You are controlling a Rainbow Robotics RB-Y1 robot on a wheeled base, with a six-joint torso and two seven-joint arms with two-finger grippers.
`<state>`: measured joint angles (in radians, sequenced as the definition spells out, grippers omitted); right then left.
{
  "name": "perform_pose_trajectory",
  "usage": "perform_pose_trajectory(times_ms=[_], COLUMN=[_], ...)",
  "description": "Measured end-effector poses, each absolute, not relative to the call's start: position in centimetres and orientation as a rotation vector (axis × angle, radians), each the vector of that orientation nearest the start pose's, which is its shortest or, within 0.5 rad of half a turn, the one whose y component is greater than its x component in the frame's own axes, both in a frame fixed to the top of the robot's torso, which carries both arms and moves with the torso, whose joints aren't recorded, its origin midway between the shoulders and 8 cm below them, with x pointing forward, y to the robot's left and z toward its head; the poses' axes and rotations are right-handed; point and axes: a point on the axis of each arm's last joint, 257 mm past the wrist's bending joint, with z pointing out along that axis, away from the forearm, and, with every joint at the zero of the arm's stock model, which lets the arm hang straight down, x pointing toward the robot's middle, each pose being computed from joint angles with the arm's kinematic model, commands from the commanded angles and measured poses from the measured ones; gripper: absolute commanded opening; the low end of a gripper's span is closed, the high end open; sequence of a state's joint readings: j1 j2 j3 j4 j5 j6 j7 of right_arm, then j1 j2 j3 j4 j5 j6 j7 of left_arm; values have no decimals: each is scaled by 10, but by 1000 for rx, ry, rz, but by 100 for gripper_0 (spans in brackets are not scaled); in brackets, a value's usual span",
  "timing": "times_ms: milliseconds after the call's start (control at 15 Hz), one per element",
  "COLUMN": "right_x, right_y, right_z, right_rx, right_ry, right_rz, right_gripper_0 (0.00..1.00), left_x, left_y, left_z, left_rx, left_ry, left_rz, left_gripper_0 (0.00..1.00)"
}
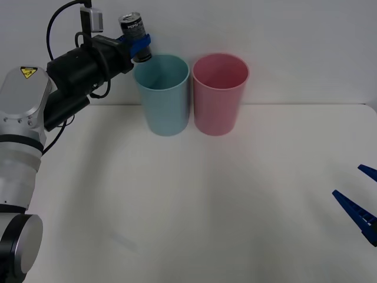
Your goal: Grasp the object on the table and drop it into the matching bin: aluminum can to the light blue bin, PET bottle to the pink bin.
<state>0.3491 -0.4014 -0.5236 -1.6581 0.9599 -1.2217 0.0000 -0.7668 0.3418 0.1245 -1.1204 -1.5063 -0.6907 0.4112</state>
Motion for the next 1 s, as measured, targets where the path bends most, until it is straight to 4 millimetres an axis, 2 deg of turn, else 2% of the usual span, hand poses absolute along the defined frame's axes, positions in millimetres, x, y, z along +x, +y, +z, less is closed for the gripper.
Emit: perform_pose_trajectory(times_ms=[267, 533, 600, 667, 733, 1000], right_x=[342, 342, 342, 342, 342, 342], right_y=[-330, -330, -330, -330, -330, -330], right_z=[-169, -169, -169, -169, -169, -169], right_rx=[-465, -465, -465, -465, -465, -465], right_ry=[1441, 1441, 1441, 1441, 1441, 1441], right_rz=[567, 567, 567, 567, 567, 567], right_gripper_0=[100, 100, 100, 100, 100, 100], left_x=[678, 681, 681, 681, 681, 682], left_y=[108, 101, 101, 101, 102, 104], left_z=[2, -1, -1, 0, 0, 1], left_rx=[487, 482, 483, 484, 486, 486], left_ry=[1417, 1417, 1416, 1415, 1414, 1406], left_rz=[-565, -554, -553, -550, -546, -530], left_gripper_0=[2, 3, 11, 52, 100, 100])
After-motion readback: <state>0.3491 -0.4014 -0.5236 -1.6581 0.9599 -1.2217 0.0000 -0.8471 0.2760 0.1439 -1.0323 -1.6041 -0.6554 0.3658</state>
